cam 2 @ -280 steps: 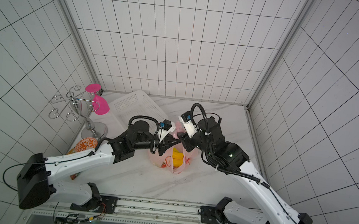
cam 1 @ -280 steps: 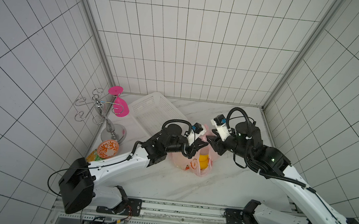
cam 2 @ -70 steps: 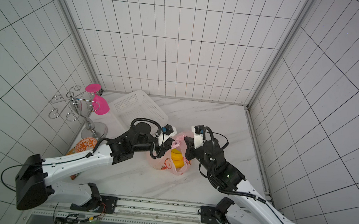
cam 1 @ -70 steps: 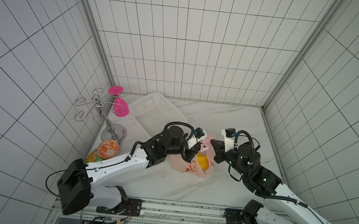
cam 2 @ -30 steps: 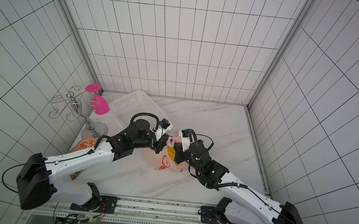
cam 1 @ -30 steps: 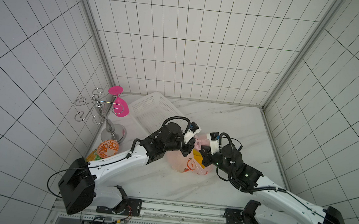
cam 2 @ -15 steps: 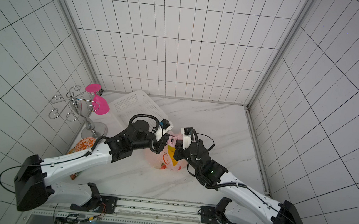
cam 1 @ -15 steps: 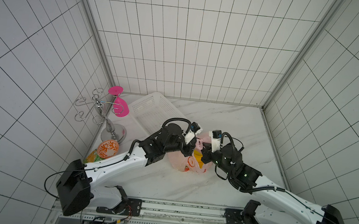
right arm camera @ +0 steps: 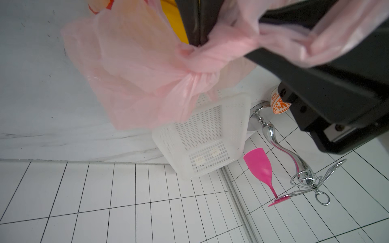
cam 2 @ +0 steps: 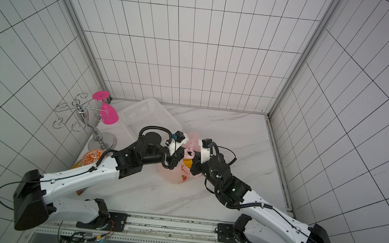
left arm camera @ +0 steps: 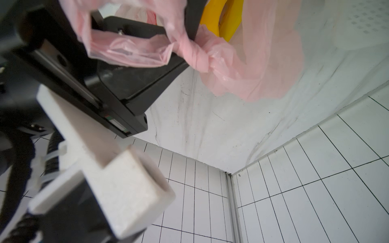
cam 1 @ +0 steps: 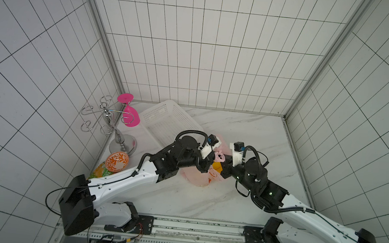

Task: Place the banana into a plastic bag & tie a knot
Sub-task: Cross the plastic bag at the center of the board.

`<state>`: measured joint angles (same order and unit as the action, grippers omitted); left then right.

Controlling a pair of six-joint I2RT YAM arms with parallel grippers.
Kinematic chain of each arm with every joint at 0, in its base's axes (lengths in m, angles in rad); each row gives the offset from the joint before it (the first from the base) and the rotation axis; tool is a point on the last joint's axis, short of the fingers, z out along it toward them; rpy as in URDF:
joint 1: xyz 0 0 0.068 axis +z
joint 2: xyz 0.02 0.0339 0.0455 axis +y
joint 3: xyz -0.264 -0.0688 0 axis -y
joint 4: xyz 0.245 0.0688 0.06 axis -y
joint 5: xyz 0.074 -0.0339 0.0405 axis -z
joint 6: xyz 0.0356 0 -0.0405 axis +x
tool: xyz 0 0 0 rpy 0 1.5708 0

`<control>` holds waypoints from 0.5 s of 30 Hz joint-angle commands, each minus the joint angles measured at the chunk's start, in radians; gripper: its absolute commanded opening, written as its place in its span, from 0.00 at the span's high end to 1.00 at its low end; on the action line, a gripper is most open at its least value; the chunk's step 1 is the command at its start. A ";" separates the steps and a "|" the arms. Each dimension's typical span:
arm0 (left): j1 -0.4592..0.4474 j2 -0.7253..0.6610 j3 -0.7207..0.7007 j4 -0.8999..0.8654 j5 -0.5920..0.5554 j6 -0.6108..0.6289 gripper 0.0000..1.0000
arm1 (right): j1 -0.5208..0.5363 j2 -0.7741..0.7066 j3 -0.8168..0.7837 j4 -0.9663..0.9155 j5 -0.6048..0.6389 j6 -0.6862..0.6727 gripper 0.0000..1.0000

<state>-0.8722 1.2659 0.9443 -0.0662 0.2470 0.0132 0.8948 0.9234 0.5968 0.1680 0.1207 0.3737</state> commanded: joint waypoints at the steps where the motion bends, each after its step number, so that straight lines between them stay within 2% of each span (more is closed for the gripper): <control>1: 0.026 0.012 0.029 0.027 -0.025 -0.036 0.97 | 0.014 -0.033 -0.081 0.000 -0.038 -0.007 1.00; 9: 0.026 0.018 0.019 0.073 0.067 -0.047 0.97 | 0.015 0.040 -0.137 0.125 -0.117 0.039 1.00; 15: -0.018 0.043 0.027 0.061 0.096 -0.047 0.97 | 0.009 0.098 -0.090 0.223 -0.078 0.055 1.00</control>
<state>-0.8501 1.3067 0.9443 -0.0727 0.2687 -0.0227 0.8967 0.9882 0.5198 0.3332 0.0715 0.4091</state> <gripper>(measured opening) 0.047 0.050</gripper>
